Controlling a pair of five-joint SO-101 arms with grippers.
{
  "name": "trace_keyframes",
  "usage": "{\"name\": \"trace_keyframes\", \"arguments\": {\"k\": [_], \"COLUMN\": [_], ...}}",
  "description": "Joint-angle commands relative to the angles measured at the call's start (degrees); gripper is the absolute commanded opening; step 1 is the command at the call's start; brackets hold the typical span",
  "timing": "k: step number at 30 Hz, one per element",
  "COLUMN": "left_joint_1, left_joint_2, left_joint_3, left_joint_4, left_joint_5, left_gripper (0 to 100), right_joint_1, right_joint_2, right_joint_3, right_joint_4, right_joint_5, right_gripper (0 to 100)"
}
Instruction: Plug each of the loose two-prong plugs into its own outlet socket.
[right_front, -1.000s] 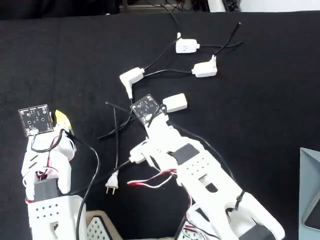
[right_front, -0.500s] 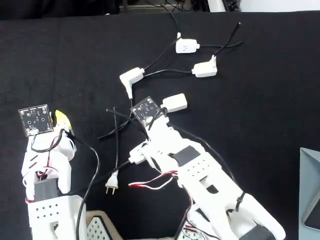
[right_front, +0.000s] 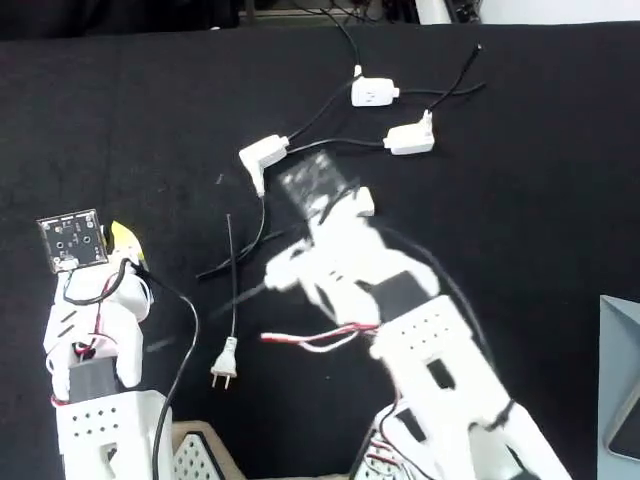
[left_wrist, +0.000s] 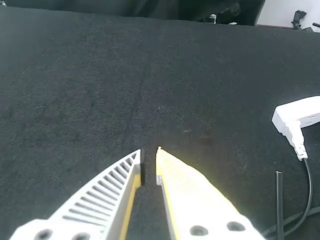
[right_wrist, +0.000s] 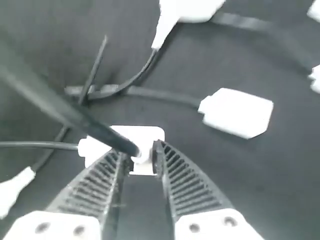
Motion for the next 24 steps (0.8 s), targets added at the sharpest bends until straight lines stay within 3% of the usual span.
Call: {"name": "trace_keyframes", "arguments": {"k": [1,11,18,24], "left_joint_1": [-0.5,-0.4,-0.2,-0.2], "left_joint_2": [-0.5,-0.5,-0.5,-0.5], "left_joint_3": [-0.4,-0.3,-0.3,-0.3], "left_joint_4": [-1.3,-1.3,-1.3,-1.3], "left_joint_5": [0.2,0.2,0.2,0.2], "left_gripper": [6,6,6,6], "right_joint_1": [6.1,20.1,24.0,26.0], "right_joint_2": [-2.1,17.1,28.5,35.2], "right_joint_3": [-12.4,-18.4,-18.2,-18.4], "right_joint_4": [2.5,-20.0,-36.4,-44.2], "right_joint_5": [0.5,2.5,2.5,2.4], "right_gripper": [1.1,1.2,1.5,1.7]}}
